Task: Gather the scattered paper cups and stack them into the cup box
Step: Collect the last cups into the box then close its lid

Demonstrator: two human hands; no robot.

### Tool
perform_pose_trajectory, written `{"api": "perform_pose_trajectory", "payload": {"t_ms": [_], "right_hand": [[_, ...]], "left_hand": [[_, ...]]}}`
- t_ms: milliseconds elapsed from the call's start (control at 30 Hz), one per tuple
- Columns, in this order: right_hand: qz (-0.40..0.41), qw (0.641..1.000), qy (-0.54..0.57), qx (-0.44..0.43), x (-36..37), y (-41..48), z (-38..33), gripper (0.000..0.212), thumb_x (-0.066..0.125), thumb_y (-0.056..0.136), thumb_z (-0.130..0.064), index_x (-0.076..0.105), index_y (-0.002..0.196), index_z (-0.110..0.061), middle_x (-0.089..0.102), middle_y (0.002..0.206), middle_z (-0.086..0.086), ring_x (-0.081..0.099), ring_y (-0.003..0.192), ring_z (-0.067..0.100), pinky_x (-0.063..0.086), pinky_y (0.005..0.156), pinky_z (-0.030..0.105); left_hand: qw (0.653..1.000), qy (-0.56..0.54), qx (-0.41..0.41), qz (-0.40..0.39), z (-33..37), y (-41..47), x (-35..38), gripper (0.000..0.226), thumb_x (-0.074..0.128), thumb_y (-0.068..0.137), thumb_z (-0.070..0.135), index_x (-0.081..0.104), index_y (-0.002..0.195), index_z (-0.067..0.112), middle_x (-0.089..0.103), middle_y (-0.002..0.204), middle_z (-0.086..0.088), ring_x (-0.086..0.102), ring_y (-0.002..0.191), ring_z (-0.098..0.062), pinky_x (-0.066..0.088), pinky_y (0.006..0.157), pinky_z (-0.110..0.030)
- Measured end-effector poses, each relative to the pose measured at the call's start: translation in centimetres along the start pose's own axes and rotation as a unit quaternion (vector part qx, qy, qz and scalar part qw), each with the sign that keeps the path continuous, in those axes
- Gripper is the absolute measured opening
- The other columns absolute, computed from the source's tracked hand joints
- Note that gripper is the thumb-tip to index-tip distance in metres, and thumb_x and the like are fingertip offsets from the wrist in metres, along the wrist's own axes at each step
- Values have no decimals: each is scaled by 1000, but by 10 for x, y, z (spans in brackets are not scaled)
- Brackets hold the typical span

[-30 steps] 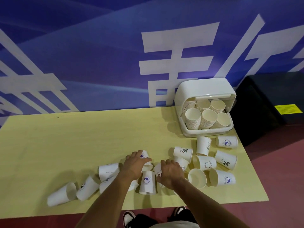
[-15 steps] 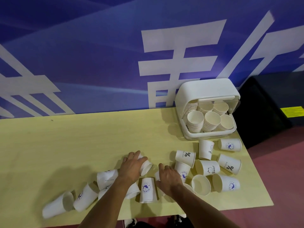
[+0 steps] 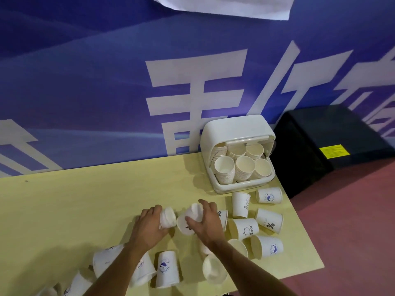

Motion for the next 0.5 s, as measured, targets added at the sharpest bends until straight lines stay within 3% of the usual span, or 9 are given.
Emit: {"api": "perform_pose_trajectory", "payload": {"t_ms": [133, 200, 367, 500], "right_hand": [[79, 994, 71, 1, -46, 9, 10, 53, 75, 80, -56, 54, 121, -30, 55, 112, -9, 55, 99, 7, 49, 84, 25], [127, 982, 131, 39, -70, 12, 20, 46, 79, 79, -50, 53, 109, -27, 62, 101, -11, 60, 92, 6, 48, 73, 18], [215, 948, 209, 104, -125, 16, 54, 57, 83, 68, -54, 48, 102, -24, 63, 97, -3, 63, 87, 15, 53, 72, 34], [243, 930, 230, 150, -163, 19, 73, 51, 83, 77, -41, 46, 99, -13, 60, 86, 4, 59, 71, 17, 43, 56, 28]], "left_hand": [[995, -98, -8, 35, 22, 17, -18, 63, 73, 73, 44, 51, 126, 19, 60, 118, -2, 53, 107, -26, 46, 81, -35], [988, -147, -13, 36, 31, 26, -21, 66, 75, 70, 45, 51, 126, 18, 61, 117, -3, 55, 106, -27, 48, 83, -36], [976, -214, 0, 31, 66, 43, -27, 64, 74, 67, 47, 51, 121, 20, 61, 115, 0, 57, 104, -23, 51, 86, -39], [971, -236, 25, 25, 105, 55, -32, 58, 78, 71, 41, 51, 119, 21, 59, 114, 2, 57, 104, -19, 50, 87, -36]]}}
Point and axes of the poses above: each hand's wrist, its own y-axis towards the middle knuckle, its own x-axis out of the palm, z = x × y, the point moved 6 cm from there along y, towards the middle knuckle
